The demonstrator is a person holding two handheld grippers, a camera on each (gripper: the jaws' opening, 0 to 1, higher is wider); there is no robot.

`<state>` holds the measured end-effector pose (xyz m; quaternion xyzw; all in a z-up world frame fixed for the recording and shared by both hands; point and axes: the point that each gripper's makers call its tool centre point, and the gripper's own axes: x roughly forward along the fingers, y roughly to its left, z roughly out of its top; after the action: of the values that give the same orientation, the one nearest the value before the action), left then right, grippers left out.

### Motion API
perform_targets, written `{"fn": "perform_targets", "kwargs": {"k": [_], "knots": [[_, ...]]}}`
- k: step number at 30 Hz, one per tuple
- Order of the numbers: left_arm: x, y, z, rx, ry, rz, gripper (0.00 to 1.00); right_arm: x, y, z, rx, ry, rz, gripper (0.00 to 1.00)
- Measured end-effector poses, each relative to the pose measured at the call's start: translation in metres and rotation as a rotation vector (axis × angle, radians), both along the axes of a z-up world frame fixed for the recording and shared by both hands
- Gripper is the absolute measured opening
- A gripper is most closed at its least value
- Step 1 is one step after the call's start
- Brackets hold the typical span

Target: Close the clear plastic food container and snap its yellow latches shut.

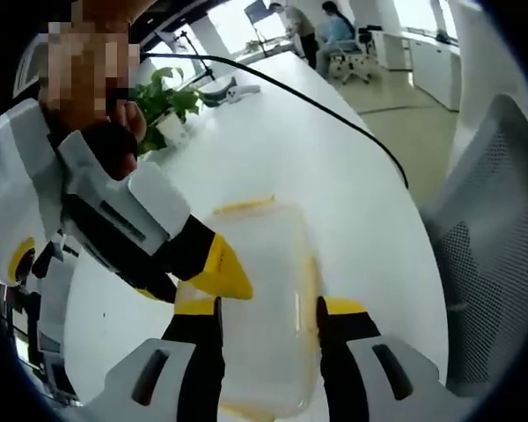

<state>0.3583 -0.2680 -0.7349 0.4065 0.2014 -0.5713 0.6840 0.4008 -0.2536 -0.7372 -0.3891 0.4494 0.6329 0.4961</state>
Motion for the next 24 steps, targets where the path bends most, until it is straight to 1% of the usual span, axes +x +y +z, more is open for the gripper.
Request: {"fn": "perform_targets", "kwargs": {"k": [4, 6, 7, 9, 11, 12, 13, 15, 17, 18, 20, 21, 22, 24], "knots": [[0.000, 0.000, 0.001, -0.011, 0.032, -0.006, 0.40, 0.000, -0.001, 0.001, 0.023, -0.022, -0.015, 0.43], [0.000, 0.000, 0.002, -0.013, 0.059, -0.003, 0.40, -0.001, -0.001, 0.002, 0.035, -0.035, -0.029, 0.43], [-0.001, -0.002, 0.005, -0.050, 0.118, 0.028, 0.40, -0.001, -0.003, 0.003, 0.044, -0.047, -0.037, 0.43], [0.001, -0.003, 0.009, -0.102, 0.195, 0.066, 0.40, -0.001, -0.002, 0.003, 0.066, -0.067, -0.055, 0.43], [0.002, -0.003, 0.010, -0.125, 0.229, 0.074, 0.40, -0.001, -0.003, 0.004, 0.075, -0.080, -0.093, 0.43], [0.003, -0.002, 0.011, -0.128, 0.234, 0.069, 0.39, 0.000, -0.003, 0.004, 0.067, -0.083, -0.124, 0.43], [0.003, -0.002, 0.011, -0.133, 0.243, 0.074, 0.40, 0.000, -0.004, 0.004, 0.062, -0.089, -0.133, 0.43], [0.002, -0.003, 0.011, -0.129, 0.244, 0.074, 0.40, -0.001, -0.003, 0.006, 0.061, -0.109, -0.130, 0.43], [0.005, -0.001, 0.011, -0.124, 0.244, 0.090, 0.46, -0.003, -0.001, 0.007, 0.089, -0.112, -0.149, 0.42], [0.006, 0.001, 0.011, -0.120, 0.247, 0.092, 0.47, -0.005, -0.001, 0.007, 0.106, -0.117, -0.142, 0.42], [0.006, 0.005, 0.013, -0.123, 0.259, 0.107, 0.49, -0.007, -0.004, 0.007, 0.110, -0.124, -0.135, 0.45], [0.008, 0.008, 0.014, -0.125, 0.261, 0.112, 0.49, -0.007, -0.001, 0.009, 0.146, -0.142, -0.120, 0.49], [0.008, 0.011, 0.016, -0.126, 0.257, 0.108, 0.49, -0.009, -0.003, 0.008, 0.145, -0.138, -0.132, 0.51], [0.011, 0.015, 0.020, -0.123, 0.243, 0.105, 0.51, -0.010, -0.003, 0.009, 0.162, -0.136, -0.136, 0.52]]}}
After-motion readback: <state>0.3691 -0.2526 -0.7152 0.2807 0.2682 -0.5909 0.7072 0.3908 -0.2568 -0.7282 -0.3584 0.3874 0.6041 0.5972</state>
